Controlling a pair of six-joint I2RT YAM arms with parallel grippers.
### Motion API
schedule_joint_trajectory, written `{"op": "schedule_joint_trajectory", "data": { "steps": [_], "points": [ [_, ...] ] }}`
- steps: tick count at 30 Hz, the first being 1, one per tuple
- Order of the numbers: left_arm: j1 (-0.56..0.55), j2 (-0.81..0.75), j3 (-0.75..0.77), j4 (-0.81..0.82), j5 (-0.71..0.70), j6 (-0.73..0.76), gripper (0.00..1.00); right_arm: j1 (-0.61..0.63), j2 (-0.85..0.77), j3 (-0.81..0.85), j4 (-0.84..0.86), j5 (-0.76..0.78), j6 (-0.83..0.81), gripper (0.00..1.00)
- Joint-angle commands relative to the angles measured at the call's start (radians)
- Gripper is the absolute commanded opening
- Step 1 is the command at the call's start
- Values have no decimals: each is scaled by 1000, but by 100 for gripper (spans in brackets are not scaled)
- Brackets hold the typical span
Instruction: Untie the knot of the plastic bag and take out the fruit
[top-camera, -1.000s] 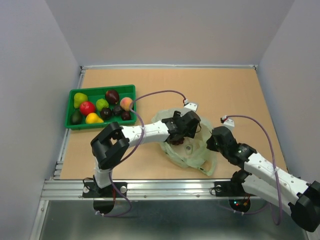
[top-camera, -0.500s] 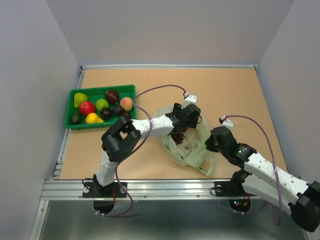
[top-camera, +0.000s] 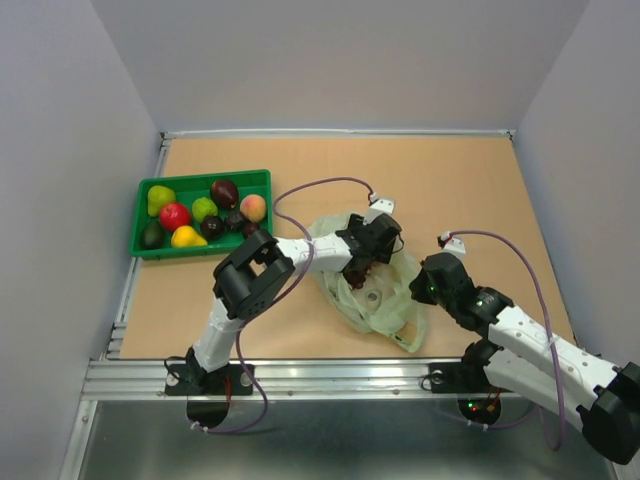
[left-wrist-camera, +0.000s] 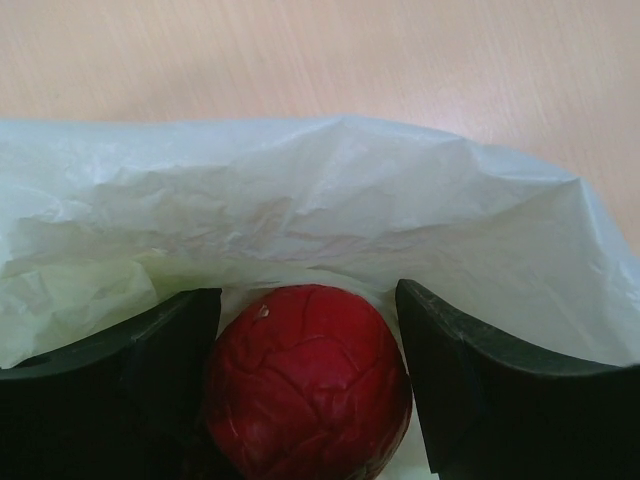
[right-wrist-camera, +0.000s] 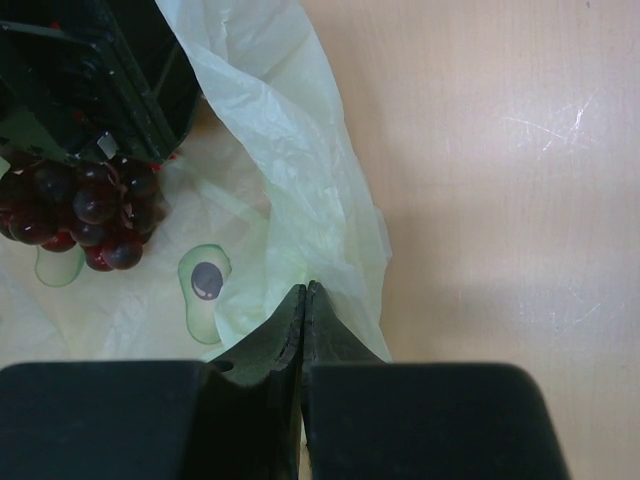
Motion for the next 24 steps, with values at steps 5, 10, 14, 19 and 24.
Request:
{"op": "schedule_joint_trajectory", "data": {
  "steps": [5,10,14,19,24],
  "points": [
    [0,-231,-110,5,92,-39,79,-4,-7,-1,29,35,-5,1],
    [-1,-346,-176,-9,192,-27,80,-4,-28,-4,29,80,4,1],
    [-1,-421,-217,-24,273,-2,80,-4,-27,-1,29,100,7,1],
    [-1,-480,-254,-36,325,10,80,-4,-19,13,29,115,2,1],
    [-9,-484,-279,-19,325,37,87,-4,5,25,29,112,-8,1]
  ]
}}
